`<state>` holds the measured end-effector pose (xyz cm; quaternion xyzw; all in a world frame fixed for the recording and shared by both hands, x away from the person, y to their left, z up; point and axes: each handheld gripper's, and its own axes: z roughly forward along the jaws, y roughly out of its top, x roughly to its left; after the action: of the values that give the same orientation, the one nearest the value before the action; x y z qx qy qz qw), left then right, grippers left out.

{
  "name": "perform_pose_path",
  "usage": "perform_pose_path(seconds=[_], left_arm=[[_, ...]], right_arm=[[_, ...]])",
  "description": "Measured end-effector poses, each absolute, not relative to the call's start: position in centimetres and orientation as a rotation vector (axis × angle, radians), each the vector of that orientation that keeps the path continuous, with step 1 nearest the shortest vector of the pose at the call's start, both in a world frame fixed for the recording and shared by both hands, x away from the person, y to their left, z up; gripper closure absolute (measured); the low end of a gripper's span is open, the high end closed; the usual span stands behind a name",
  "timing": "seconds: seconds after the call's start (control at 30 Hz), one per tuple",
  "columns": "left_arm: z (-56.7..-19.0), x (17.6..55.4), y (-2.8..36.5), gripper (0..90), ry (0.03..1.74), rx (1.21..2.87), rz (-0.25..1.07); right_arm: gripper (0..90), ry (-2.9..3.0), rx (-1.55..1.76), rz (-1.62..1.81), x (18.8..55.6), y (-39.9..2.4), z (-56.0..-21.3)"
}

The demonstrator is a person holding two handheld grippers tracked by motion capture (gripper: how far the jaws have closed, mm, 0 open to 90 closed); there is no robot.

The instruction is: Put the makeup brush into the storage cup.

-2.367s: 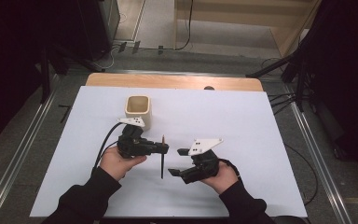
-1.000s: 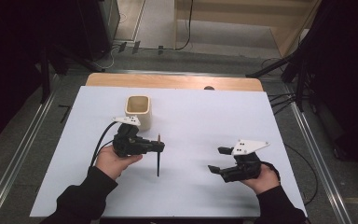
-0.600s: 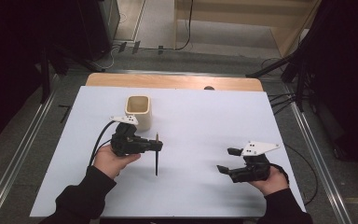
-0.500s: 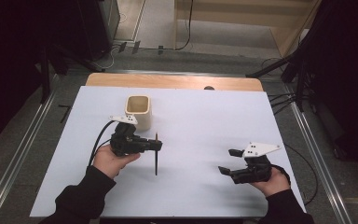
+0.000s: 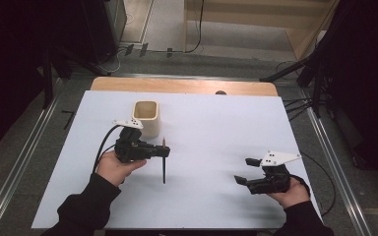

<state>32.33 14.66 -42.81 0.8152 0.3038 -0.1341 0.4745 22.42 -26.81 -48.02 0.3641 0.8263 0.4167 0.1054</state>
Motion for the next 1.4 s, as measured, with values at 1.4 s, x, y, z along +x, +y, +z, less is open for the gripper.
perform_pose_path(seconds=[1.4], left_arm=[[-37.1,37.1,16.7,83.8,0.8,1.942,-0.222]], right_arm=[[24.4,2.423,1.102,1.266,22.5,-26.7,-47.9]])
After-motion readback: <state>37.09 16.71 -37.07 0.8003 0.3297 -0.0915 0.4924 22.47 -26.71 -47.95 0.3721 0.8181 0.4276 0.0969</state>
